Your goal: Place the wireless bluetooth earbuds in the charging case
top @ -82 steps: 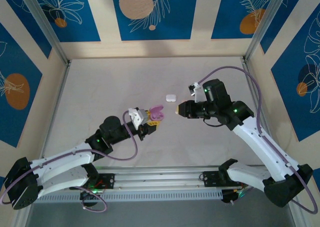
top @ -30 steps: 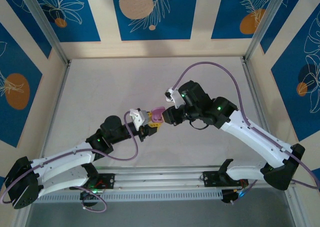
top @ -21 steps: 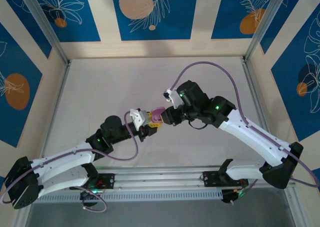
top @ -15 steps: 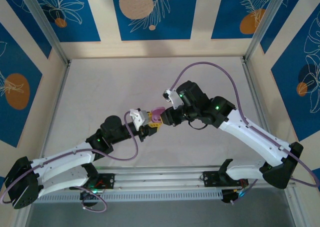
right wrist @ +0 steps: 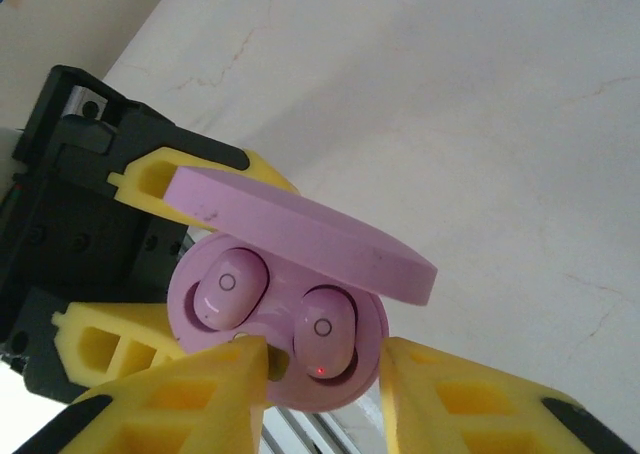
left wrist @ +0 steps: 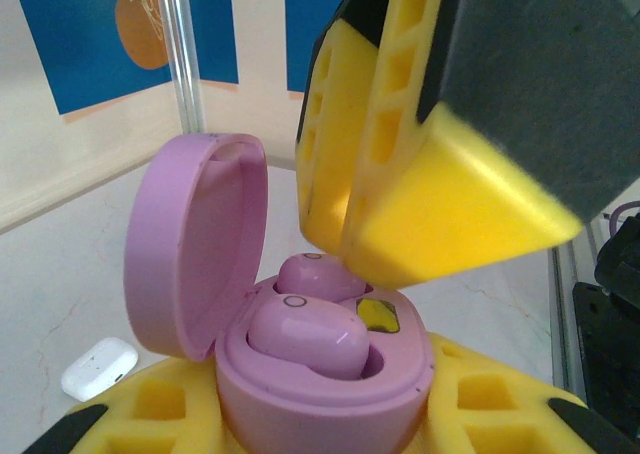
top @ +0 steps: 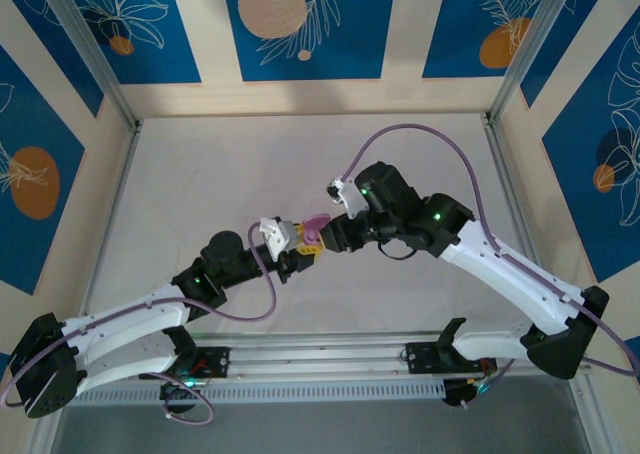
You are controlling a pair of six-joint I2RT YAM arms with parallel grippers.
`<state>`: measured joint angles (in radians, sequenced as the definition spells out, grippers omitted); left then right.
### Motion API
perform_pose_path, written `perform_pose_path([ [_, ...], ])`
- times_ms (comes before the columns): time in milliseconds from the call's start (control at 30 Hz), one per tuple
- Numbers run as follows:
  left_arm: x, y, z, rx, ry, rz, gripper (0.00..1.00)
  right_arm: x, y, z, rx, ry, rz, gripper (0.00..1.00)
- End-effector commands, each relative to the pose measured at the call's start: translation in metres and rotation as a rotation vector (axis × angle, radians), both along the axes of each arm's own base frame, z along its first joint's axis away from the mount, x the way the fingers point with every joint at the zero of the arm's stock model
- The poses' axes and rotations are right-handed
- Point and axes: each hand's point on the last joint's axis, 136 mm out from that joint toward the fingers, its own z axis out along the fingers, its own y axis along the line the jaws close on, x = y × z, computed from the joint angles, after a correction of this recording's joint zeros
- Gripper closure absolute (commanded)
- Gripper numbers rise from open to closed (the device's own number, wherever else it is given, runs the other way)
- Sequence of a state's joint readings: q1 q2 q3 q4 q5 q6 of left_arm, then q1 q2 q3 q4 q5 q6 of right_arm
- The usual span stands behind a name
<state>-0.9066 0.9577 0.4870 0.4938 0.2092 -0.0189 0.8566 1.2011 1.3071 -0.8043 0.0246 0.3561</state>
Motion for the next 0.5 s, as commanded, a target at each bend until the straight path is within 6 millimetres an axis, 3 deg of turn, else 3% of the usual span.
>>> perform_pose_path([
  [0,-0.007,-0.002,0.032,-0.074,-0.064,-0.029,0.68,0.0,-0.012,0.022,0.059,-0.053,-0.037,0.63],
  [200,-0.012,-0.002,0.035,-0.085,-0.097,-0.053,0.68,0.004,-0.029,0.04,0.195,-0.063,-0.112,0.61],
  [400,-0.022,-0.003,0.041,-0.108,-0.149,-0.103,0.67,0.009,-0.038,0.046,0.3,0.037,-0.152,0.6],
  [467,-0.028,-0.004,0.043,-0.113,-0.178,-0.136,0.67,0.009,-0.036,0.051,0.357,0.086,-0.143,0.55],
])
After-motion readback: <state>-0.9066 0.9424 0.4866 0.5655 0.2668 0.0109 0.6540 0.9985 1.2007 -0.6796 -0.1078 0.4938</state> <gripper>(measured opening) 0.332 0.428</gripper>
